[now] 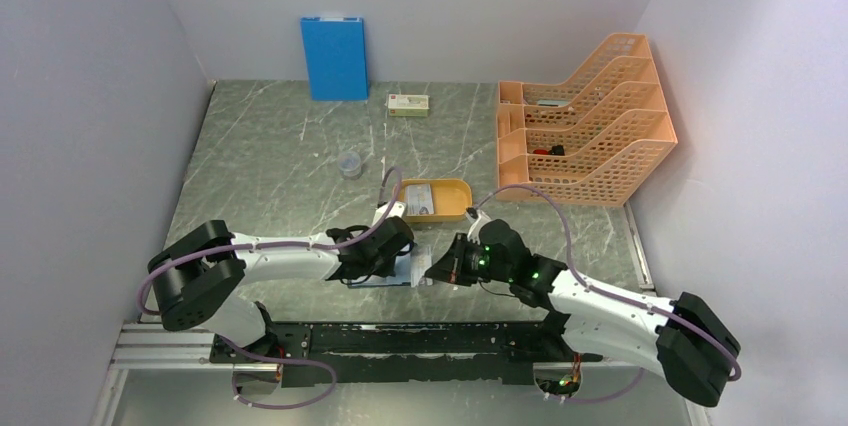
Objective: Put the credit cards into the card holder
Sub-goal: Turn over the card slot in the card holder.
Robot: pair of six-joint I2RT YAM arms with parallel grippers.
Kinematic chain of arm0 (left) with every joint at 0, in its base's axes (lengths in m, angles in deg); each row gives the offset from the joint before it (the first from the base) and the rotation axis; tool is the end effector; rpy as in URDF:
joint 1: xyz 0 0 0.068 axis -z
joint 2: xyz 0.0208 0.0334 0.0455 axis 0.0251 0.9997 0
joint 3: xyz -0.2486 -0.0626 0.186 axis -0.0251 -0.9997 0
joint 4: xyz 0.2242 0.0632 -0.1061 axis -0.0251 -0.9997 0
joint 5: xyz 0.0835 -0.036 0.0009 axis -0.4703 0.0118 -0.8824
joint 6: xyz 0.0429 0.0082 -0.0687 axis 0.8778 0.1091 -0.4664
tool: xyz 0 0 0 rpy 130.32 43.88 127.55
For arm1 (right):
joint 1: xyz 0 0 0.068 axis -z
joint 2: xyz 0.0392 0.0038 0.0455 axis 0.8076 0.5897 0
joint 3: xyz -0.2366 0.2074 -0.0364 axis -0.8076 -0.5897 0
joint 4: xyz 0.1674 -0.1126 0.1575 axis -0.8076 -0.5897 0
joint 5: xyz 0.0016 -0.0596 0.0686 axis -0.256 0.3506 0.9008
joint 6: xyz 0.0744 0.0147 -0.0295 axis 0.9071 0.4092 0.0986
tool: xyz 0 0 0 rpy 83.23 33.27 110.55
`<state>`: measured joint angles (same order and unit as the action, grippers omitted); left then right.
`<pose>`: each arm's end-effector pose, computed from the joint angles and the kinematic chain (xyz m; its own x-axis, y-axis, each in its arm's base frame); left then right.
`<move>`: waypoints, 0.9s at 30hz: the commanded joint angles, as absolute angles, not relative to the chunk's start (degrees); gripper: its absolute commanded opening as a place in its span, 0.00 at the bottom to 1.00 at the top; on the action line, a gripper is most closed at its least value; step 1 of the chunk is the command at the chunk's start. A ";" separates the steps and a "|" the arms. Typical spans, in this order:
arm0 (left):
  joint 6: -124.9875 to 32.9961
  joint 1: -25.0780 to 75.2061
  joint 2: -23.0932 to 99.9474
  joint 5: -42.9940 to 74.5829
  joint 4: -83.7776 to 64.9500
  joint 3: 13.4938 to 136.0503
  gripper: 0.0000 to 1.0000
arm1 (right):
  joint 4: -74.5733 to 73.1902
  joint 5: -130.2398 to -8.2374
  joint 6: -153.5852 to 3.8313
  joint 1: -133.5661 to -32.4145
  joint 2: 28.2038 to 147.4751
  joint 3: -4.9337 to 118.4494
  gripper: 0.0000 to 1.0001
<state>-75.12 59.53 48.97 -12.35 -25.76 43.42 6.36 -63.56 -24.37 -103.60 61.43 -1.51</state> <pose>0.1573 -0.2339 0.1739 -0.7980 0.1739 -0.5771 0.2872 0.9515 -0.1104 0.1105 0.1558 0.1953 -0.9115 0.1911 -0.3642 -0.1910 0.5875 0.7864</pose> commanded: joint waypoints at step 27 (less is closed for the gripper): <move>-74.66 58.03 50.81 -10.74 -26.63 41.10 0.05 | 8.39 -56.09 -24.12 -102.69 69.46 -2.59 0.00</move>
<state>-75.17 58.97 48.84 -11.49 -25.04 43.01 5.03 -57.77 -24.28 -103.07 68.17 -2.52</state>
